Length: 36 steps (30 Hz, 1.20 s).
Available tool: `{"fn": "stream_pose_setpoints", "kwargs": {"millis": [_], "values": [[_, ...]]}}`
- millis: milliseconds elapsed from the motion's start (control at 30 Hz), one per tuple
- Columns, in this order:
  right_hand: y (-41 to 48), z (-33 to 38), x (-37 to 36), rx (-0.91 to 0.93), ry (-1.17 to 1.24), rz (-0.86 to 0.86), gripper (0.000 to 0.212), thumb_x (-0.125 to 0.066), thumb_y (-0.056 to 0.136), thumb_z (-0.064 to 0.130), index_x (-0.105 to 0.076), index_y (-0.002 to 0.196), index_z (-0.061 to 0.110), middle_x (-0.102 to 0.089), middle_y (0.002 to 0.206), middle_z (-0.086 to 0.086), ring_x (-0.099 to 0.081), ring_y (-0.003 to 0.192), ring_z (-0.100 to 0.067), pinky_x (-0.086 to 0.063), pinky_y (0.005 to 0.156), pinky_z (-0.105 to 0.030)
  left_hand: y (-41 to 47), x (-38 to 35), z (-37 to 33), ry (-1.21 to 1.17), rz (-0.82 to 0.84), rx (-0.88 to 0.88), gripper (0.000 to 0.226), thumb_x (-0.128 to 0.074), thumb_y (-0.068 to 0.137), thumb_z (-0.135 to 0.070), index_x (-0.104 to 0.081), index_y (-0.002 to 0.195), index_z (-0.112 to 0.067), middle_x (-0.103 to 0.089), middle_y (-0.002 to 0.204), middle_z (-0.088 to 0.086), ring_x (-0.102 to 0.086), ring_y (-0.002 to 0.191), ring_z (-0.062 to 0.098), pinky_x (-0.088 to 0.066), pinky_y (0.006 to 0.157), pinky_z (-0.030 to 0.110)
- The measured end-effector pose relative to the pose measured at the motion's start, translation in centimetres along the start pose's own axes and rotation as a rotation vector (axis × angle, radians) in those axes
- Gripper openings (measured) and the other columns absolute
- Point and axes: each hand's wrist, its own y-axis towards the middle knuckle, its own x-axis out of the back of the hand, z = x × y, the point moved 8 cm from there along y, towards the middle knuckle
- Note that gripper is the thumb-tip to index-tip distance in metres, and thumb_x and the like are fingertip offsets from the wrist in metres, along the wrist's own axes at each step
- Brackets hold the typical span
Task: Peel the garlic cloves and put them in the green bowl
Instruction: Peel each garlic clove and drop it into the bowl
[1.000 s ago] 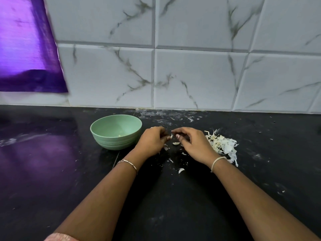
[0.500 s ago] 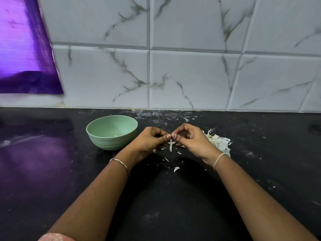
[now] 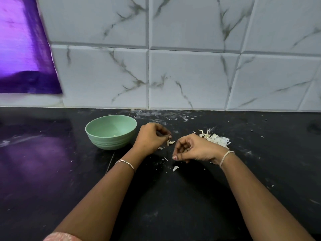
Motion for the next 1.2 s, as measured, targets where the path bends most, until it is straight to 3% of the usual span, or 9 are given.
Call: {"fn": "stream_pose_setpoints", "kwargs": {"millis": [200,333,433,567,633,700,867,1033,1200], "values": [[-0.3,0.3,-0.7,-0.030,-0.037,0.100,0.016,-0.077,0.080,0.007,-0.072,0.092,-0.001,-0.072,0.093,-0.022,-0.063,0.076,-0.016,-0.049,0.064,-0.022,2.5,-1.2,-2.2,-0.142,-0.013,0.003,0.025,-0.088,0.068,-0.028,-0.064,0.064,-0.022,-0.069,0.068,-0.008,-0.057,0.061,-0.001,-0.041,0.054,0.006],[-0.1,0.2,-1.0,-0.032,-0.095,0.096,0.006,-0.077,0.082,0.014,-0.072,0.083,0.012,-0.072,0.087,-0.018,-0.059,0.075,-0.017,-0.045,0.068,-0.029,4.3,-3.1,-3.4,-0.179,0.038,0.016,0.030,-0.087,0.069,-0.032,-0.062,0.070,-0.015,-0.063,0.060,-0.005,-0.055,0.050,-0.002,-0.041,0.050,0.010],[0.2,0.2,-1.2,-0.043,-0.146,0.099,0.013,-0.078,0.082,0.020,-0.068,0.075,0.015,-0.066,0.075,-0.007,-0.054,0.067,-0.013,-0.040,0.062,-0.028,5.4,-4.9,-4.0,-0.218,0.099,0.043,0.028,-0.075,0.083,-0.034,-0.067,0.080,-0.007,-0.067,0.065,0.003,-0.055,0.048,0.009,-0.050,0.049,0.021],[0.5,-0.1,-1.2,-0.060,-0.098,0.105,0.012,-0.075,0.084,0.018,-0.065,0.078,0.015,-0.069,0.087,-0.024,-0.056,0.073,-0.021,-0.041,0.064,-0.032,6.3,-6.7,-4.3,-0.293,0.211,0.102,0.020,-0.072,0.088,-0.021,-0.067,0.093,-0.003,-0.067,0.076,0.009,-0.065,0.060,0.020,-0.058,0.053,0.028],[0.6,-0.3,-1.1,-0.080,-0.056,0.111,0.005,-0.070,0.085,0.010,-0.065,0.085,0.010,-0.068,0.100,-0.029,-0.058,0.075,-0.023,-0.044,0.060,-0.028,6.2,-7.4,-4.1,-0.347,0.261,0.140,0.018,-0.076,0.083,-0.014,-0.067,0.092,-0.002,-0.068,0.076,0.013,-0.067,0.062,0.020,-0.059,0.056,0.030],[0.5,-0.4,-1.2,-0.087,-0.049,0.116,0.008,-0.065,0.085,0.001,-0.063,0.092,0.005,-0.069,0.095,-0.025,-0.058,0.066,-0.016,-0.044,0.053,-0.018,6.0,-7.9,-4.0,-0.381,0.298,0.160,0.017,-0.077,0.081,-0.009,-0.067,0.091,0.000,-0.069,0.074,0.013,-0.067,0.061,0.017,-0.058,0.055,0.028],[0.5,-0.2,-0.8,-0.030,-0.004,0.121,0.010,-0.067,0.086,-0.001,-0.065,0.095,0.005,-0.068,0.076,-0.008,-0.060,0.064,-0.011,-0.048,0.057,-0.017,6.2,-6.7,-3.2,-0.461,0.229,0.146,0.014,-0.069,0.085,0.003,-0.065,0.093,-0.008,-0.068,0.087,0.014,-0.066,0.081,0.026,-0.057,0.080,0.047],[0.5,-0.4,0.0,-0.003,0.008,0.063,0.007,-0.072,0.085,0.007,-0.070,0.090,0.002,-0.070,0.075,-0.005,-0.060,0.061,-0.009,-0.051,0.057,-0.017,5.4,-3.2,-1.9,-0.469,0.171,0.138,0.011,-0.062,0.094,-0.007,-0.063,0.105,-0.007,-0.063,0.084,0.007,-0.061,0.069,0.014,-0.054,0.061,0.025],[0.4,-0.9,0.5,-0.028,-0.057,0.038,0.005,-0.073,0.084,0.004,-0.071,0.088,0.003,-0.069,0.075,-0.005,-0.057,0.066,-0.019,-0.051,0.055,-0.019,2.1,-1.3,0.6,-0.337,0.246,0.145,0.014,-0.052,0.098,-0.005,-0.058,0.110,-0.005,-0.066,0.082,0.004,-0.057,0.063,0.013,-0.047,0.053,0.020]]}}
